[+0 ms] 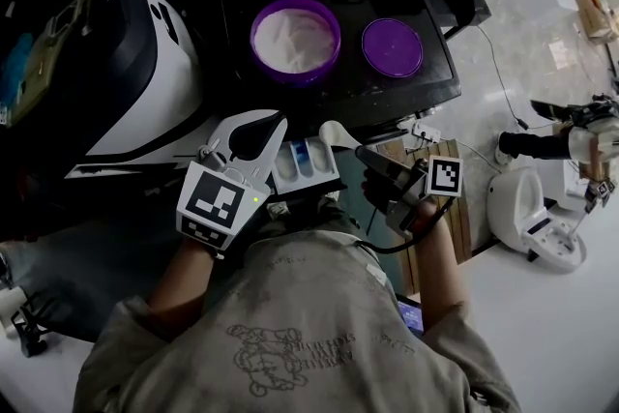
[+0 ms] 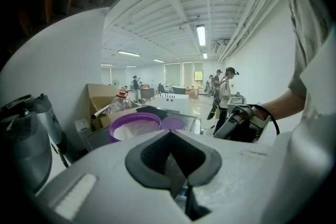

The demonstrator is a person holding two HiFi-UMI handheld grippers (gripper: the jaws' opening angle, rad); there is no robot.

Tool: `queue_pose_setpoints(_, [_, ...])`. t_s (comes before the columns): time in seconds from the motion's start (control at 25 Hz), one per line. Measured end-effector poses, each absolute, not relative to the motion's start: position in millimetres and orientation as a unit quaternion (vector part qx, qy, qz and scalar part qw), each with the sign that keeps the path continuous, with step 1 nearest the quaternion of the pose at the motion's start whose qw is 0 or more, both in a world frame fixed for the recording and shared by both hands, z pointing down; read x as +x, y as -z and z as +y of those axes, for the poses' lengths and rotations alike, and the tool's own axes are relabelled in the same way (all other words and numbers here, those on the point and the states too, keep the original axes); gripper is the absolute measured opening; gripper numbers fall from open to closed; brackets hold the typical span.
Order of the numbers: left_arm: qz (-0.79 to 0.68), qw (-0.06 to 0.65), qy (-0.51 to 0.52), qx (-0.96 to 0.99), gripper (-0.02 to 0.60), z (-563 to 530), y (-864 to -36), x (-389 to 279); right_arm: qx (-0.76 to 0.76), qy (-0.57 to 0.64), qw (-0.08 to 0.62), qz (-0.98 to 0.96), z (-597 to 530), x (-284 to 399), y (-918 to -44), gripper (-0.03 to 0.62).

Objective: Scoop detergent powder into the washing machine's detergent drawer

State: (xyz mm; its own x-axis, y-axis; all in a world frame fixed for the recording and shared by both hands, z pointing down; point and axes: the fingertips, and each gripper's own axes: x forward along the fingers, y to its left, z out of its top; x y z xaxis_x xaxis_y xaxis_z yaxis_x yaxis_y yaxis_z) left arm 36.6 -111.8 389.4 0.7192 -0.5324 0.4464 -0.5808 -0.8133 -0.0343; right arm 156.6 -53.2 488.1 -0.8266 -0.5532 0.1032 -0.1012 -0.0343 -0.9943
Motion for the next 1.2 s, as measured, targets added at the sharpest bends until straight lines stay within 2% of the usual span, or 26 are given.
queue_pose_setpoints(0.56, [-0.302,0.066,-0.224,0.924,0.000,-110.4,-396.9,33.0,-0.265,0.668,0.058,0.693,-39.1,144.7,-536.3,0.032])
queue_pose_setpoints(0.88, [-0.303,0.071,-0.229,0.922,0.000,-108.3,-406.0,31.2,-0.315,0.629,-0.071,0.707,-28.2,143.1,-567.5,0.032])
queue_pose_setpoints(1.2, [-0.306,0.077,-0.237,0.919,0.000,-106.7,-417.1,26.3,-0.327,0.583,-0.144,0.730,-26.5,133.2,-582.7,0.032])
